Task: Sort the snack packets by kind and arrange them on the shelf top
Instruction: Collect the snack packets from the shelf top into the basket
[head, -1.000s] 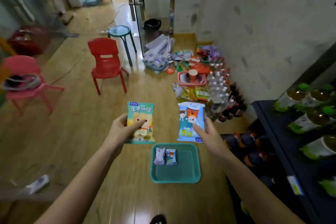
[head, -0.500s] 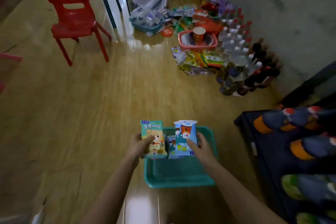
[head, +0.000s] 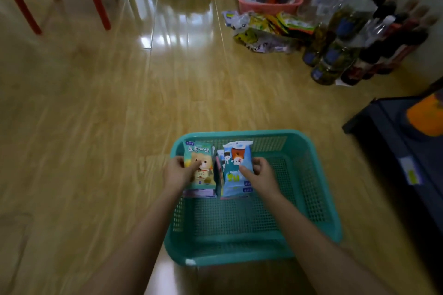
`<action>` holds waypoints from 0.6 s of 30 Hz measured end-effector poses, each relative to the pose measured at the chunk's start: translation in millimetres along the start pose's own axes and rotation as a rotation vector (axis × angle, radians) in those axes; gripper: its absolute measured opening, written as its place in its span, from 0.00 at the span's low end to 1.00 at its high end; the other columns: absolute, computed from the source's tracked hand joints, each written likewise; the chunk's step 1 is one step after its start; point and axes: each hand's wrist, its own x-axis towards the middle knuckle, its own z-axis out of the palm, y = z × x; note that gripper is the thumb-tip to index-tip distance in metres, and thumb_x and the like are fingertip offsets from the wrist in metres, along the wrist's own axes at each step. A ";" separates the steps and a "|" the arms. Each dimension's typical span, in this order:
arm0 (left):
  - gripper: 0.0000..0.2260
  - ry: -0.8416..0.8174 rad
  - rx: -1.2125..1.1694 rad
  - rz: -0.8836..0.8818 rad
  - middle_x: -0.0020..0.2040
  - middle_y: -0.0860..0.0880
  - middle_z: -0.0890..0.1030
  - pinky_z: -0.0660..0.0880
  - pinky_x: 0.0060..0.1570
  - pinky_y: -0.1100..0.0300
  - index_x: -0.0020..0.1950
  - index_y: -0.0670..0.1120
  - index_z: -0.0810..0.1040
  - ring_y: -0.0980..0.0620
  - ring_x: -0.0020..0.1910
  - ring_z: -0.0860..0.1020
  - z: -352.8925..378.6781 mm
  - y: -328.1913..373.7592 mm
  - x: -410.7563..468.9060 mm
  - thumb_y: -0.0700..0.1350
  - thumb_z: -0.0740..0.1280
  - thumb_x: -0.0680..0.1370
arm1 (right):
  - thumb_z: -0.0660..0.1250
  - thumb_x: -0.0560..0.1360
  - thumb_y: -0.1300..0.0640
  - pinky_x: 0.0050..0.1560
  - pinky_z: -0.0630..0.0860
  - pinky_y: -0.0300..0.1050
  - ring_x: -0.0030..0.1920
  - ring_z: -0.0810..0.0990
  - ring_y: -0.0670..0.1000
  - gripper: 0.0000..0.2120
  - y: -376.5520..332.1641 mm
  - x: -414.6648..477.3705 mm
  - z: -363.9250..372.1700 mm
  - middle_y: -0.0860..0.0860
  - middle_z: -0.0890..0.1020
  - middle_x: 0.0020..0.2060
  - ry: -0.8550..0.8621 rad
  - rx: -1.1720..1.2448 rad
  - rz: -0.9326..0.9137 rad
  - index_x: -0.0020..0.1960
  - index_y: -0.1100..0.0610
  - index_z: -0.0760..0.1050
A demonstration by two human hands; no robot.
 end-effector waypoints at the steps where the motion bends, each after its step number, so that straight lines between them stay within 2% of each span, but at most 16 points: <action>1: 0.10 0.029 0.029 0.020 0.39 0.44 0.82 0.77 0.44 0.50 0.41 0.43 0.76 0.43 0.40 0.81 2.0 -3.8 -0.7 0.47 0.74 0.70 | 0.68 0.75 0.56 0.51 0.78 0.53 0.52 0.80 0.57 0.18 3.5 0.8 2.3 0.59 0.79 0.57 0.014 -0.018 0.012 0.61 0.62 0.69; 5: 0.13 0.107 0.232 0.102 0.40 0.49 0.77 0.74 0.41 0.53 0.46 0.45 0.72 0.47 0.41 0.78 5.7 -2.3 -15.0 0.49 0.72 0.72 | 0.70 0.73 0.56 0.47 0.74 0.46 0.47 0.76 0.53 0.18 5.8 -2.5 3.6 0.58 0.79 0.55 0.046 -0.135 0.030 0.59 0.63 0.72; 10: 0.15 0.143 0.543 0.268 0.49 0.44 0.76 0.68 0.41 0.55 0.50 0.41 0.72 0.45 0.47 0.75 6.7 -5.3 -14.6 0.52 0.68 0.74 | 0.71 0.72 0.52 0.42 0.70 0.44 0.43 0.73 0.51 0.16 10.6 2.2 2.6 0.56 0.77 0.51 0.097 -0.346 -0.025 0.52 0.61 0.72; 12: 0.15 0.148 0.636 0.295 0.52 0.43 0.75 0.69 0.44 0.53 0.52 0.41 0.72 0.44 0.50 0.75 5.5 -3.6 -15.4 0.52 0.66 0.75 | 0.70 0.72 0.49 0.45 0.72 0.47 0.47 0.74 0.52 0.17 12.1 3.0 1.2 0.55 0.74 0.51 0.102 -0.420 -0.054 0.52 0.60 0.73; 14: 0.15 0.131 0.724 0.335 0.55 0.44 0.75 0.70 0.45 0.53 0.55 0.42 0.71 0.44 0.52 0.75 -0.4 5.5 -21.3 0.51 0.65 0.76 | 0.68 0.73 0.48 0.52 0.73 0.48 0.53 0.74 0.54 0.17 3.3 -3.0 -7.9 0.54 0.73 0.54 0.096 -0.468 -0.078 0.55 0.59 0.73; 18: 0.12 0.074 0.783 0.416 0.56 0.46 0.79 0.73 0.45 0.53 0.60 0.44 0.73 0.45 0.52 0.77 -32.3 73.1 -60.6 0.48 0.61 0.79 | 0.66 0.74 0.55 0.58 0.72 0.46 0.59 0.76 0.55 0.15 -60.4 -43.7 -62.2 0.55 0.77 0.58 0.099 -0.491 -0.154 0.59 0.60 0.75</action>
